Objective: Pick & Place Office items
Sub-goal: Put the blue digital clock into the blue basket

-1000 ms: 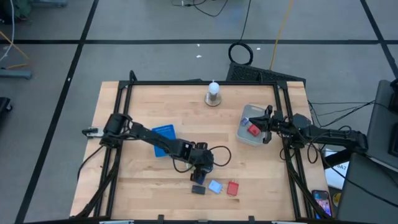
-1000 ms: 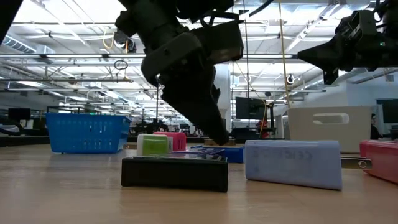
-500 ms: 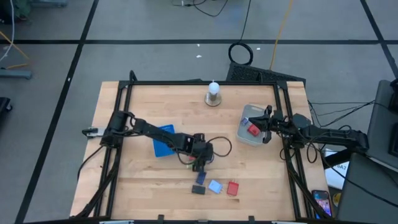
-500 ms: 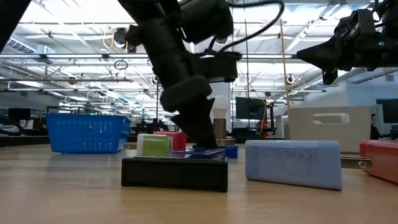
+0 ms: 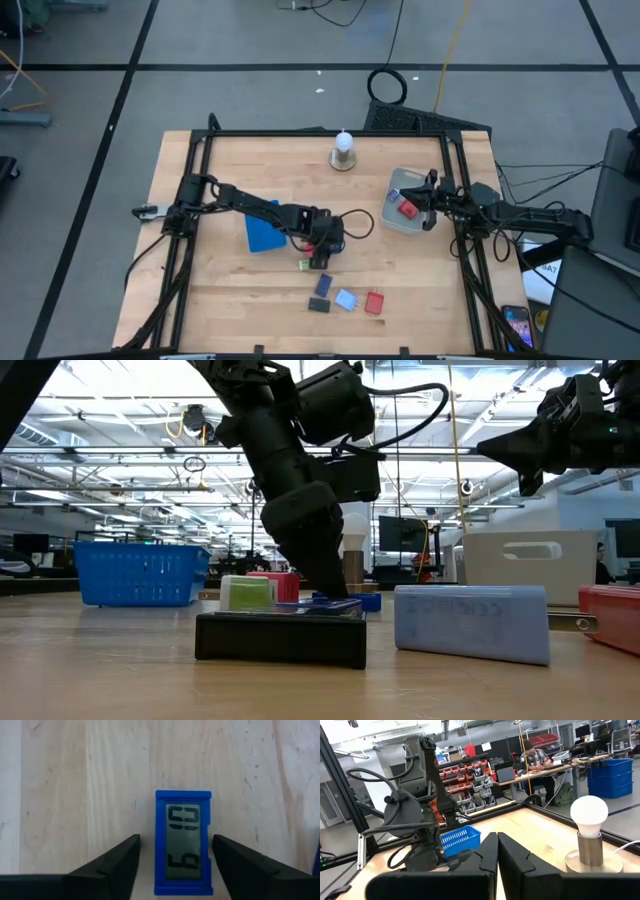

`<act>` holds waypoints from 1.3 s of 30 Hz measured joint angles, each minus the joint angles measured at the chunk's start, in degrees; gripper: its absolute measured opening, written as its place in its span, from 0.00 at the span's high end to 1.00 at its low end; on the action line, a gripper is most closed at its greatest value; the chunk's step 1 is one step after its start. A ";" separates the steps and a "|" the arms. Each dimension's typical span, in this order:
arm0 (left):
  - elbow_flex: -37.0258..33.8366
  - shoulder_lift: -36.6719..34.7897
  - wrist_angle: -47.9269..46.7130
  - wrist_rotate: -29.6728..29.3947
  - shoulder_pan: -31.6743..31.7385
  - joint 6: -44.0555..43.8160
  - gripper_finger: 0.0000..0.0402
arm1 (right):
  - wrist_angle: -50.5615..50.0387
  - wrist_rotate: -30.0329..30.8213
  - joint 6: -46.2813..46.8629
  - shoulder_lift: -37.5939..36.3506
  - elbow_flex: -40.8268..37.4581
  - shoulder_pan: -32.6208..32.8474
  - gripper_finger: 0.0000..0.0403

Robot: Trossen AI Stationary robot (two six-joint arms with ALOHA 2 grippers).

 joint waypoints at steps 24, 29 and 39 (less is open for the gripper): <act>-4.33 -27.23 -1.78 -3.13 -0.79 5.16 0.64 | -2.85 -3.48 0.04 0.76 0.00 0.02 0.99; -13.35 -41.18 0.38 -6.52 -1.84 2.59 0.64 | -2.56 -3.48 0.02 0.74 0.00 0.02 0.99; -42.67 -67.78 17.59 -9.46 -2.05 -4.54 0.64 | -2.54 -3.06 0.18 0.74 0.00 0.02 0.99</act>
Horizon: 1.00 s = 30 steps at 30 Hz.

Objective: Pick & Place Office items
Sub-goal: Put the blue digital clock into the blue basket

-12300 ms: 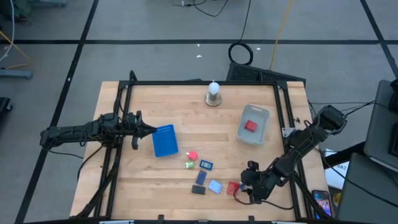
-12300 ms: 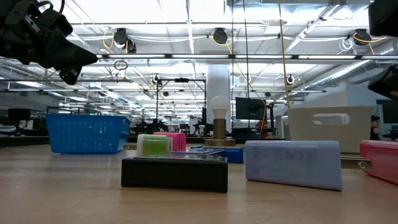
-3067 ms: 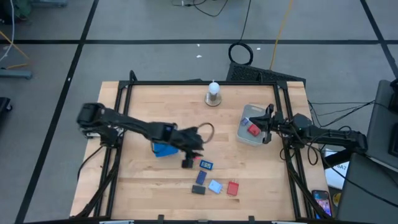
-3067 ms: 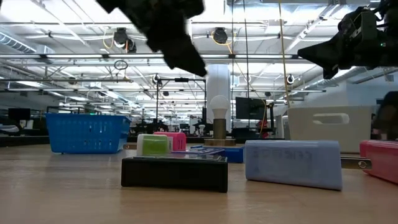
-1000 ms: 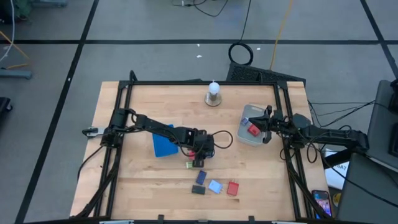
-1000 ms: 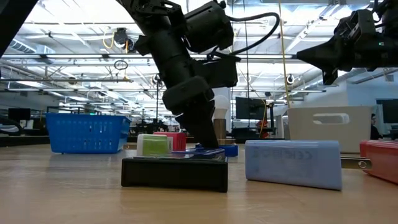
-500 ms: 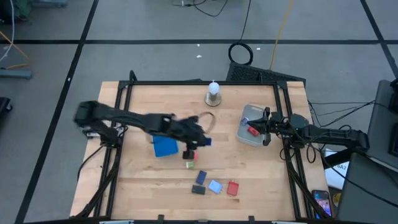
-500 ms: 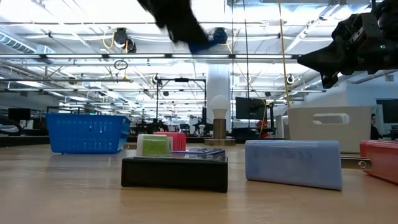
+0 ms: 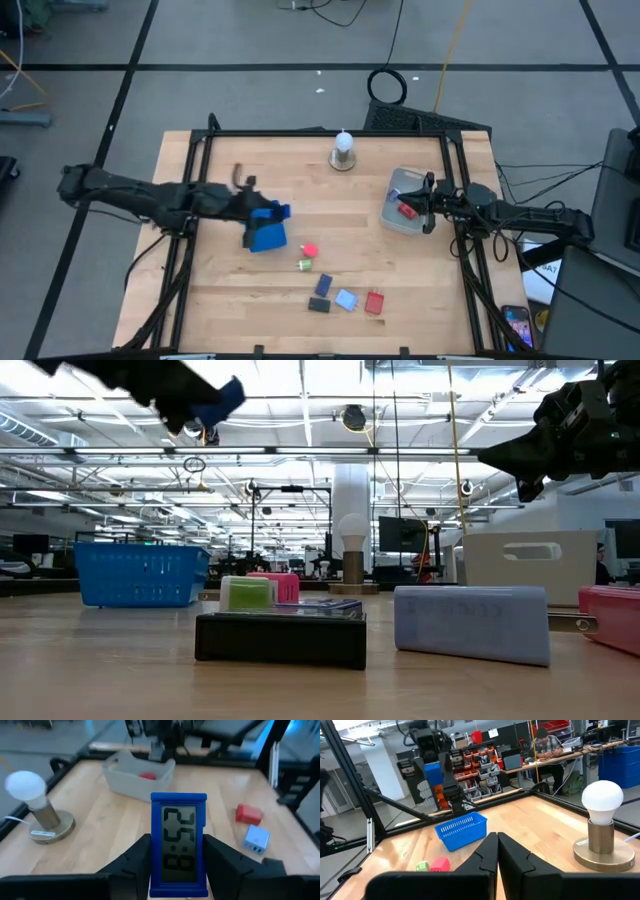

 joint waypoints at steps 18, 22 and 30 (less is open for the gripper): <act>-24.69 -32.51 5.37 0.09 3.16 -3.88 0.64 | -0.02 0.28 1.81 0.00 0.00 0.00 0.99; -25.30 -34.30 5.13 0.11 3.60 -5.23 0.64 | -0.02 0.28 2.00 0.00 0.00 0.00 0.99; -19.22 -24.32 -7.24 -1.48 5.53 -17.45 0.64 | -0.02 1.66 2.41 0.00 0.00 0.00 0.99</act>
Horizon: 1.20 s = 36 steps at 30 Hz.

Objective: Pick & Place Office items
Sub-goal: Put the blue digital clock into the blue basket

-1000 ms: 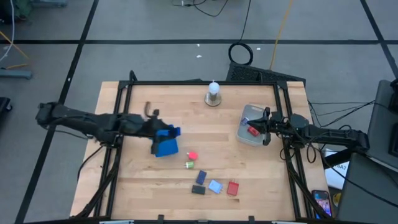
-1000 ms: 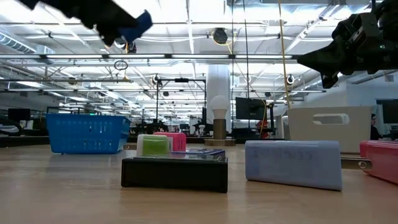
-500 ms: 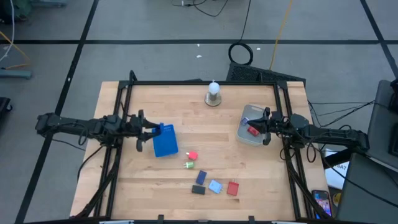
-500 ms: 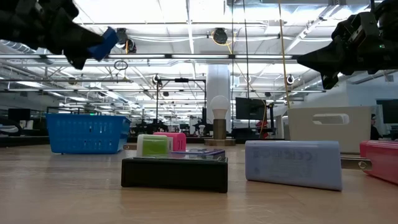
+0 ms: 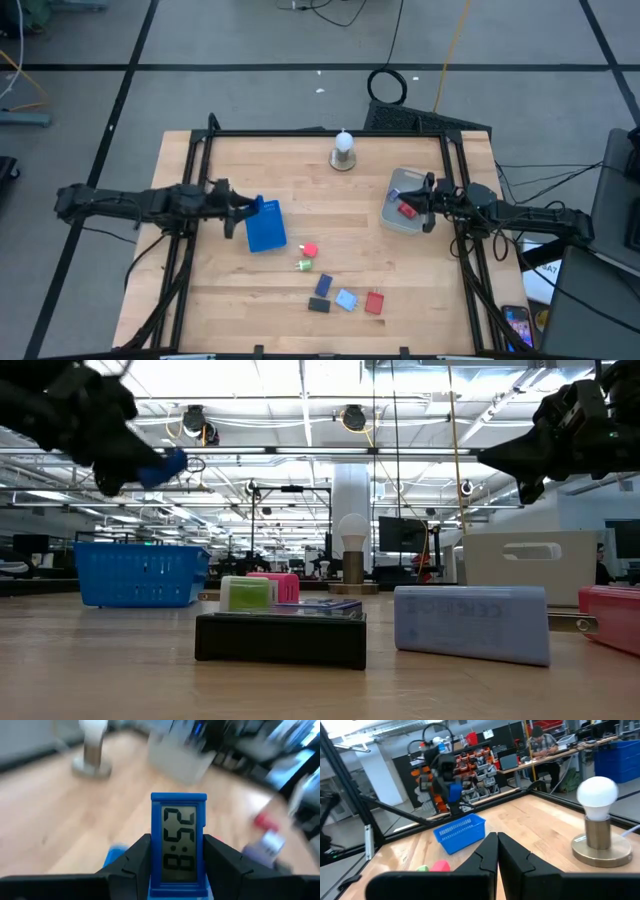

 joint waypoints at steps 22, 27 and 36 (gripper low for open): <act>15.21 41.22 -10.79 1.46 -1.44 3.22 0.64 | -0.59 0.07 0.47 0.04 0.00 -0.02 0.99; 16.22 44.70 -11.59 0.65 -1.29 3.70 0.64 | -0.63 0.05 0.47 0.07 0.00 0.00 0.99; 16.22 49.18 -11.32 0.54 0.65 4.69 0.64 | -0.85 0.04 0.45 0.09 0.00 0.00 0.99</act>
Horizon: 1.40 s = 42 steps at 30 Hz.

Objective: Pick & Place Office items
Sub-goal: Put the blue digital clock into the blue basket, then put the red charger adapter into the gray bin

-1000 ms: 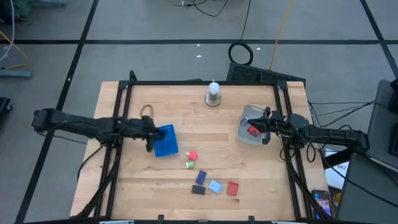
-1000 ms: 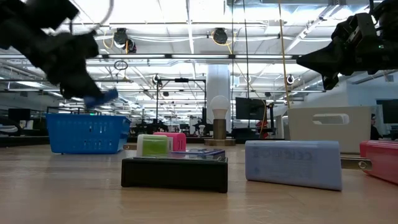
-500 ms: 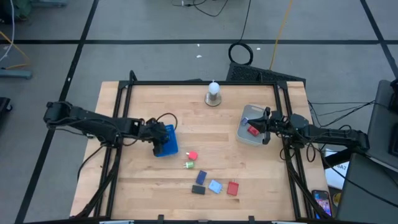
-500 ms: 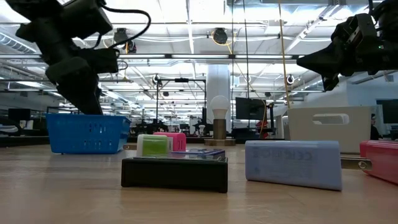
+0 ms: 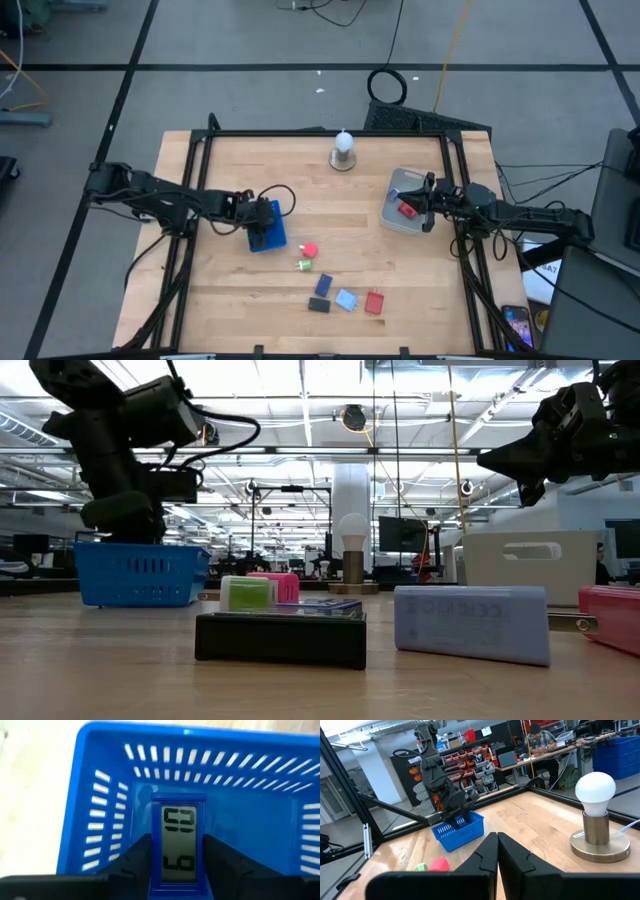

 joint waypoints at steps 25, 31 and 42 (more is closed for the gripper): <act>2.56 -15.74 0.02 1.18 -1.89 6.52 0.31 | -0.72 -0.11 0.02 0.02 0.00 0.00 0.99; 0.02 -34.00 6.00 0.93 -5.44 14.88 0.59 | -1.20 -0.17 0.00 0.02 0.00 0.00 0.99; -9.00 -56.07 9.36 -9.35 -5.92 12.18 0.96 | -1.36 -0.17 -0.02 0.02 0.00 0.00 0.99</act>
